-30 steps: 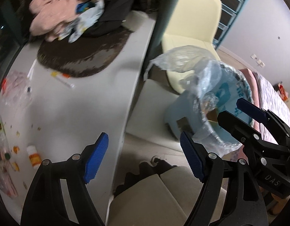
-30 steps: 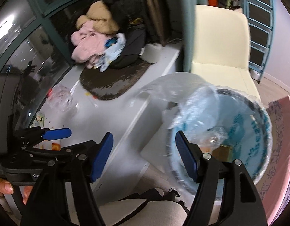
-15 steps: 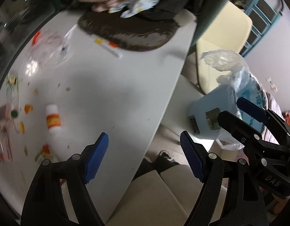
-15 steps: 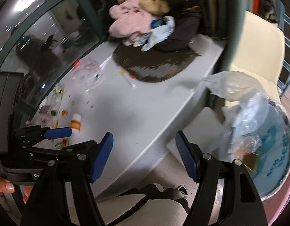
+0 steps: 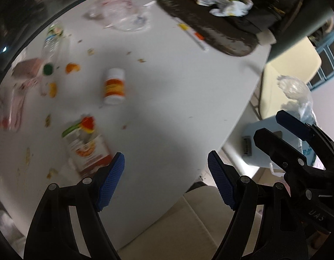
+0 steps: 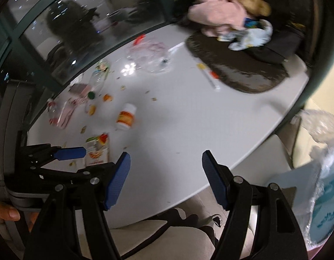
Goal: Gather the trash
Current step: 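Move both open grippers back over the table, then lower the right gripper around the white medicine bottle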
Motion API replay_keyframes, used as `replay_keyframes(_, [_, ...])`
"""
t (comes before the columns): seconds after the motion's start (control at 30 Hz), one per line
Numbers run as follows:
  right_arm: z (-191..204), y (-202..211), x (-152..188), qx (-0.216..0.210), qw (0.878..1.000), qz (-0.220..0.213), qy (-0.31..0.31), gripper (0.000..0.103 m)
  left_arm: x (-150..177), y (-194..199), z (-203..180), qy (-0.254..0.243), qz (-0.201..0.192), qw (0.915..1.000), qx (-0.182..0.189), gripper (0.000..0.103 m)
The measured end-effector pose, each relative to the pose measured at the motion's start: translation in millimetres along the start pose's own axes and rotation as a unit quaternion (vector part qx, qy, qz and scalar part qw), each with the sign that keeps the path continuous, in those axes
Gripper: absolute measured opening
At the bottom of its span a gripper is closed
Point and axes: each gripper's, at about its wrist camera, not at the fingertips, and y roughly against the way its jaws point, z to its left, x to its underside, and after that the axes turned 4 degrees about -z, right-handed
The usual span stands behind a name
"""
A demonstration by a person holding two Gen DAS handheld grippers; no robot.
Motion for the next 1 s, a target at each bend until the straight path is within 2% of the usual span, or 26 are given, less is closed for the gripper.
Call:
replay_keyframes(0.27, [54,-31,-6,-0.023,0.998,0.029,0.045,0.066,18,6,65,0.060,-0.007,0.9981,-0.006,0.076])
replay_keyframes(0.63, [131,-76,3,-0.058,0.991,0.074,0.094,0.066,54,2,153,0.127,0.012,0.9918,-0.016,0.076])
replay_keyframes(0.8, [154,-95,14,-0.064,0.989,0.091,0.097,0.066,70,-5,180,0.143,0.022,0.9893,-0.018,0.076])
replay_keyframes(1.0, [168,-114,24,-0.074,0.984,0.119,0.110,0.066,86,-16,195,0.161,0.039,0.9860,-0.022,0.076])
